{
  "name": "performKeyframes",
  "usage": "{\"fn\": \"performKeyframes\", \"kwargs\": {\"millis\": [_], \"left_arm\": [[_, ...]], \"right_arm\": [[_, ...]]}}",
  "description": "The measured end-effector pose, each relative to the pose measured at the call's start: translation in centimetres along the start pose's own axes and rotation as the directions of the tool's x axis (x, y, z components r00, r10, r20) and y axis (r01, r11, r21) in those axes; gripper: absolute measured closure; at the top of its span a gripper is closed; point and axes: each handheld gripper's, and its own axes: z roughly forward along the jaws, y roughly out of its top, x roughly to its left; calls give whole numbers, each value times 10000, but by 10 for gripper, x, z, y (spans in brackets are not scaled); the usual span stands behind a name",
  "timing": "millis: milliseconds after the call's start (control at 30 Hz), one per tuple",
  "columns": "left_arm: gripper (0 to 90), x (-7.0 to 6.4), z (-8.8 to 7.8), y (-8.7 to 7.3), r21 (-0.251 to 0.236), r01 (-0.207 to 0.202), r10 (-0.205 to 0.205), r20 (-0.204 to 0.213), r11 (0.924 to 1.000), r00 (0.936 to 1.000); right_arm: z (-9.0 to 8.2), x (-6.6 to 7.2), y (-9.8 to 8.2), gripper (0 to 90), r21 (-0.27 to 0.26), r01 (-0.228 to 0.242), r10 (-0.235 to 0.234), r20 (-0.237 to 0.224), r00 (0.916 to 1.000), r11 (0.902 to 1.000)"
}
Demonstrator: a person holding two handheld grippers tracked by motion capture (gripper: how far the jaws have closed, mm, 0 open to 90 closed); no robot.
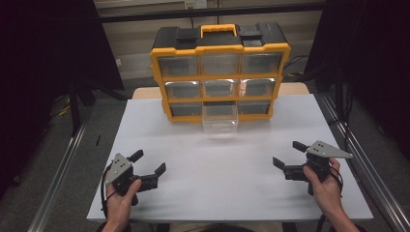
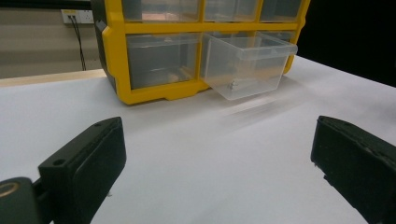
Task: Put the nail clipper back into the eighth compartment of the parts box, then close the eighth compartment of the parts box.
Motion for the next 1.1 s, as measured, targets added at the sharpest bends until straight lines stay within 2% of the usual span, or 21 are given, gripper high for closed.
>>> {"fn": "performKeyframes", "kwargs": {"millis": [133, 300, 433, 500, 700, 900, 967, 1033, 1100], "left_arm": [[34, -1, -1, 0, 0, -28, 28, -27, 10000, 10000], [34, -1, 1, -1, 30, 27, -27, -15, 10000, 10000], [34, 1, 1, -1, 68, -5, 5, -26, 10000, 10000], [34, 1, 1, -2, 80, 87, -87, 21, 9999, 10000], [34, 1, 1, -1, 31, 84, -84, 52, 10000, 10000], [34, 0, 1, 0, 27, -18, 17, 49, 10000, 10000], [34, -2, 1, 0, 48, -30, 30, 81, 10000, 10000], [34, -2, 1, 1, 47, -84, 83, 111, 10000, 9999], [34, -3, 1, 1, 75, -130, 129, 73, 9999, 9999]], "right_arm": [[0, -1, 0, 16, -27, 150, -149, 111, 9998, 9999], [3, 2, 1, 15, 403, 663, -664, -1, 9978, 9970], [6, 4, 2, 17, 316, 724, -723, -43, 9974, 9969], [8, 5, 2, 20, 323, 907, -906, -33, 9959, 9954], [15, 13, 3, 24, 440, 1216, -1196, -468, 9917, 9916], [20, 21, 3, 34, 522, 1184, -1132, -932, 9892, 9916], [21, 23, 2, 74, 514, 1218, -1146, -1255, 9854, 9912], [21, 26, 2, 72, 449, 1237, -1169, -1317, 9844, 9913], [22, 29, 3, 61, 375, 1120, -1049, -1567, 9821, 9930]]}}
